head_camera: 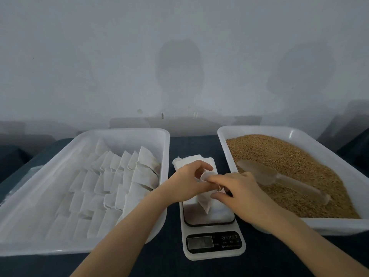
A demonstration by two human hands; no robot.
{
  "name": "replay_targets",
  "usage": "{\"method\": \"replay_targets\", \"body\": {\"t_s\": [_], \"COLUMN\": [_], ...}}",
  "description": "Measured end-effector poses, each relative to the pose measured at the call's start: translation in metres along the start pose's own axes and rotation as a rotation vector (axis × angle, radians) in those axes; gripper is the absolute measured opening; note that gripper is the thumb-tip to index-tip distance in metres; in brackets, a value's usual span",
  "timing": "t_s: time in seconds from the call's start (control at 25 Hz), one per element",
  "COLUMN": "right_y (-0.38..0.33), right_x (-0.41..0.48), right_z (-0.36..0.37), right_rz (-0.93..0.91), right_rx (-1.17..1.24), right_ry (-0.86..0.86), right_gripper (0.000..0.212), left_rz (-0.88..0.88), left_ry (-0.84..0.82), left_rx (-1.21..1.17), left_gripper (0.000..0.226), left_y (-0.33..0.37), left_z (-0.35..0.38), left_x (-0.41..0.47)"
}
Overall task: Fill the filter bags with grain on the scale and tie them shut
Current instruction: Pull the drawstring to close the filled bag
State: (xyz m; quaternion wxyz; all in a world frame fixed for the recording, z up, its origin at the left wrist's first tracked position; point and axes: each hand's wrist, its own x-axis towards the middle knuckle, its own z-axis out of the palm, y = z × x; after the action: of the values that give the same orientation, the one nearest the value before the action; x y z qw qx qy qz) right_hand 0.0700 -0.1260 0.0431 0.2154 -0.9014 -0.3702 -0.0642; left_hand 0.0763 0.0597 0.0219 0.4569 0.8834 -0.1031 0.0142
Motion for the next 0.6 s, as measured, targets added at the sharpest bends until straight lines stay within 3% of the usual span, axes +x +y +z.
{"method": "replay_targets", "body": {"t_s": [0.12,0.2,0.32,0.6], "right_y": [0.010,0.016,0.020,0.020], "right_x": [0.012,0.018,0.024,0.027], "right_z": [0.010,0.012,0.010,0.007], "right_rz": [0.084,0.141,0.181,0.195], "right_rx": [-0.045,-0.082,-0.220,-0.506], "right_ry": [0.044,0.085,0.151,0.102], "right_gripper": [0.009,0.016,0.016,0.018], "left_rz": [-0.018,-0.021,-0.064,-0.096], "left_ry": [0.004,0.024,0.097,0.188], "left_rx": [-0.079,-0.141,-0.157,-0.157], "left_gripper": [0.033,0.023,0.025,0.020], "left_y": [0.003,0.005,0.004,-0.001], "left_z": [-0.002,-0.003,-0.003,-0.003], "left_x": [0.001,0.003,0.004,0.006]}}
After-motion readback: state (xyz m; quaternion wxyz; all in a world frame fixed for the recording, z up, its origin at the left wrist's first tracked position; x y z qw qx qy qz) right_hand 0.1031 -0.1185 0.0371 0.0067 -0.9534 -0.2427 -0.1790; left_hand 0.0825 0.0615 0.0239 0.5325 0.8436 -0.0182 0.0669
